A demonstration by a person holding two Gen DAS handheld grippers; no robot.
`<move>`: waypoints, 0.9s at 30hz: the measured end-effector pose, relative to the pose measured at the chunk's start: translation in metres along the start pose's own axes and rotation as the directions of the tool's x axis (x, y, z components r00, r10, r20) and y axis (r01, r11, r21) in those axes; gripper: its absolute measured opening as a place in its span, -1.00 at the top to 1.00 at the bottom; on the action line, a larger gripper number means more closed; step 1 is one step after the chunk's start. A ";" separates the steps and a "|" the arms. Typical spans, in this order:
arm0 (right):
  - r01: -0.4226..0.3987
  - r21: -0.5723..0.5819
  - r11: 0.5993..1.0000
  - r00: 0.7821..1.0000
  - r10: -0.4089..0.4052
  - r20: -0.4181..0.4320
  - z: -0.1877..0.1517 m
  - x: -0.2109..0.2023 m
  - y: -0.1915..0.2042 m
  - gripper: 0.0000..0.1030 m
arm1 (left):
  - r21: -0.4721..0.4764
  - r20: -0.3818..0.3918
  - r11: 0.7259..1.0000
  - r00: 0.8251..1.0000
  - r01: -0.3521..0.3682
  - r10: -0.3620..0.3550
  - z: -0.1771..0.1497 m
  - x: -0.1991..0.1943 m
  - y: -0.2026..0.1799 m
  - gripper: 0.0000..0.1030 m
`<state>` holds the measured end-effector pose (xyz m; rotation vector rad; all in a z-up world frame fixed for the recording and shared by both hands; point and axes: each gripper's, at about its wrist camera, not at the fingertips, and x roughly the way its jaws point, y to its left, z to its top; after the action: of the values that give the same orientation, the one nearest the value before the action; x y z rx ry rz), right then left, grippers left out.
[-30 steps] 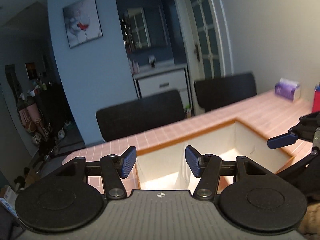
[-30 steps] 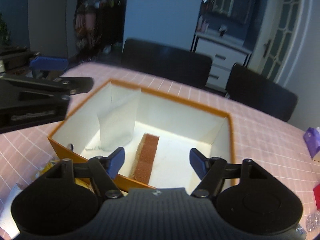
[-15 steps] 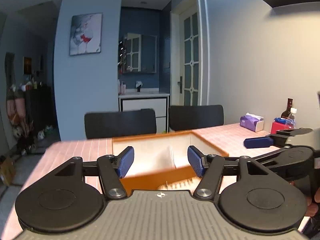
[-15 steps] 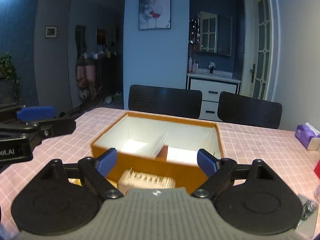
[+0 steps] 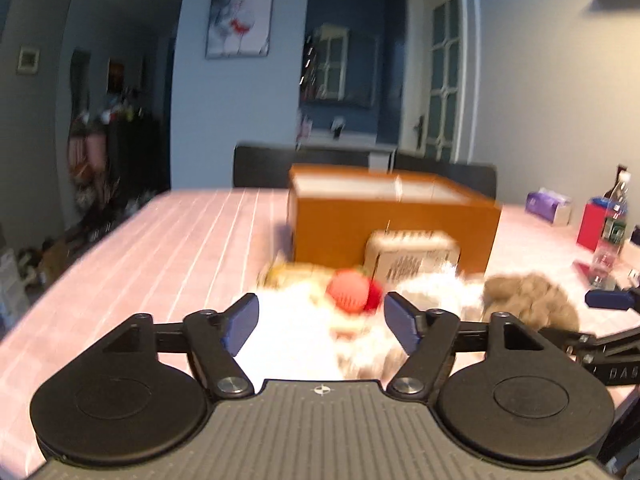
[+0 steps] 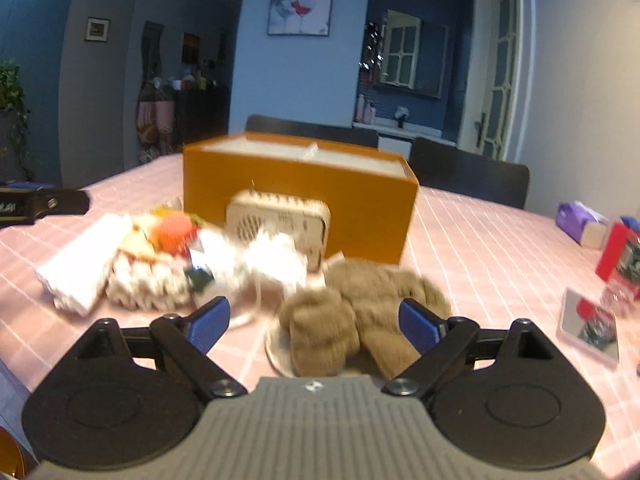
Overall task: Organize soft objects
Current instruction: 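Move both tools back to the table and lower the left tool onto the white cloth, then grasp the white cloth with the left tool while the right tool grasps the brown towel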
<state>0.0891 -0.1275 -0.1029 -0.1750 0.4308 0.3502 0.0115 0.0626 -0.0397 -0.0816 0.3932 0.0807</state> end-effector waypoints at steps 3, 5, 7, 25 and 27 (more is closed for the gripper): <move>-0.016 0.008 1.000 1.000 0.016 -0.022 -0.007 0.003 0.001 -0.76 | 0.000 -0.040 0.999 0.998 -0.045 0.045 -0.010 0.001 0.007 -0.65; -0.016 0.011 1.000 1.000 0.016 -0.023 -0.007 0.006 0.001 -0.78 | 0.005 -0.061 0.997 0.995 -0.079 0.079 -0.013 0.003 0.010 -0.73; -0.019 0.023 1.000 0.999 0.019 -0.026 -0.008 0.009 0.001 -0.78 | 0.006 -0.090 0.995 0.991 -0.098 0.098 -0.012 0.009 0.013 -0.73; 0.060 0.019 0.998 0.998 -0.060 -0.024 -0.001 0.031 -0.012 -0.80 | 0.008 -0.220 0.989 0.965 -0.147 0.145 -0.035 0.034 0.027 0.47; 0.077 0.005 0.997 0.997 -0.077 -0.020 0.003 0.036 -0.014 -0.90 | 0.013 -0.219 0.988 0.963 -0.156 0.155 -0.034 0.036 0.025 0.61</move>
<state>0.1255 -0.1291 -0.1149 -0.1893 0.4438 0.2718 0.0298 0.0869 -0.0868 -0.0637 0.6208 0.2291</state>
